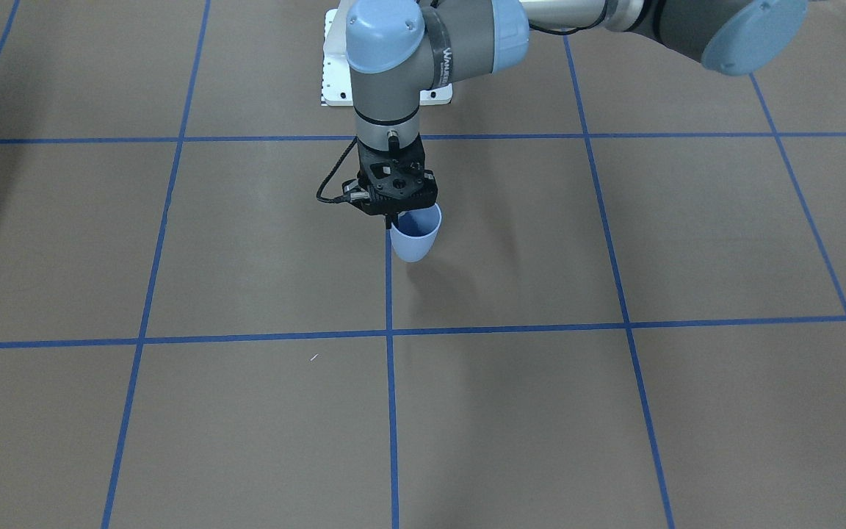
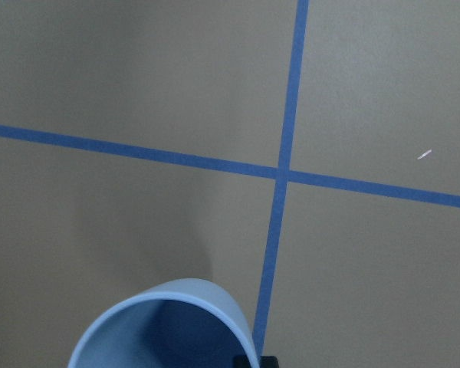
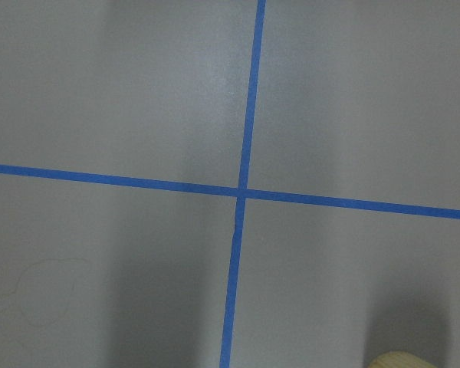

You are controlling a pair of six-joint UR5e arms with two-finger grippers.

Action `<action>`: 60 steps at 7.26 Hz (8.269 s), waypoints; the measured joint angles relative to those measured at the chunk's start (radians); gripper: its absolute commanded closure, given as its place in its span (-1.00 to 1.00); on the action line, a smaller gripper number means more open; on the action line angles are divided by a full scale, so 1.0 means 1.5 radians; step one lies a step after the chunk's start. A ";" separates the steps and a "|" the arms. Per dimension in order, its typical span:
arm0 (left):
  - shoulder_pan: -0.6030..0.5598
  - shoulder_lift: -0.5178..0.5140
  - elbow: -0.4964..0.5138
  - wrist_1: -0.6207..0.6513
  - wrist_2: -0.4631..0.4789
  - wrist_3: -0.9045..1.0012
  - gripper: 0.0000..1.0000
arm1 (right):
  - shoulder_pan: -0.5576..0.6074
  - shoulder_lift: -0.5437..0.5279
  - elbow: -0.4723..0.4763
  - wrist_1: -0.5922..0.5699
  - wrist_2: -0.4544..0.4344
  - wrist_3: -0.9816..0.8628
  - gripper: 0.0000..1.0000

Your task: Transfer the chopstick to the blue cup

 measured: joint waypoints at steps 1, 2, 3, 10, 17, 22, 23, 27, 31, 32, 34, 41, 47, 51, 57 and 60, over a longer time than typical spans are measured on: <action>0.016 -0.008 0.005 0.004 0.008 -0.006 1.00 | 0.000 0.000 0.000 0.000 0.000 0.000 -1.00; 0.028 -0.013 0.010 0.005 0.011 -0.009 1.00 | 0.000 0.000 -0.001 0.000 0.000 0.000 -1.00; 0.035 -0.015 0.013 0.005 0.013 -0.012 0.69 | 0.000 0.000 -0.002 0.000 0.000 0.000 -1.00; 0.044 -0.011 0.004 0.001 0.020 -0.021 -0.96 | 0.000 0.000 -0.006 0.000 -0.002 -0.001 -1.00; -0.148 0.187 -0.238 0.092 -0.044 0.356 -0.96 | 0.000 0.000 -0.003 0.000 0.002 0.003 -0.99; -0.559 0.414 -0.134 0.074 -0.300 0.889 -0.97 | 0.000 -0.001 0.007 -0.001 0.004 0.032 -1.00; -0.628 0.434 -0.053 0.071 -0.313 1.014 -0.97 | 0.001 -0.010 0.017 -0.001 0.005 0.031 -1.00; -0.771 0.529 0.144 -0.068 -0.321 1.267 -0.96 | 0.009 -0.079 0.035 -0.009 -0.015 -0.012 -0.98; -0.788 0.670 0.136 -0.159 -0.425 1.240 -0.96 | 0.032 -0.069 -0.030 -0.061 -0.043 -0.076 -0.78; -0.788 0.689 0.135 -0.192 -0.437 1.236 -0.97 | 0.037 -0.062 -0.027 -0.089 -0.046 -0.085 -0.63; -0.789 0.705 0.135 -0.229 -0.443 1.234 -0.97 | 0.041 -0.069 -0.025 -0.108 -0.068 -0.092 -0.44; -0.789 0.741 0.131 -0.280 -0.444 1.234 -0.96 | 0.040 -0.084 -0.030 -0.112 -0.108 -0.145 -0.19; -0.789 0.742 0.130 -0.281 -0.444 1.234 -0.97 | 0.042 -0.068 0.019 -0.207 -0.104 -0.139 -0.54; -0.789 0.741 0.132 -0.288 -0.444 1.235 -0.96 | 0.042 -0.015 0.005 -0.272 -0.104 -0.101 -0.44; -0.790 0.743 0.132 -0.320 -0.443 1.233 -0.96 | 0.041 -0.018 -0.023 -0.266 -0.107 -0.103 -0.18; -0.789 0.743 0.131 -0.320 -0.443 1.234 -0.97 | 0.041 -0.021 -0.028 -0.266 -0.111 -0.107 0.19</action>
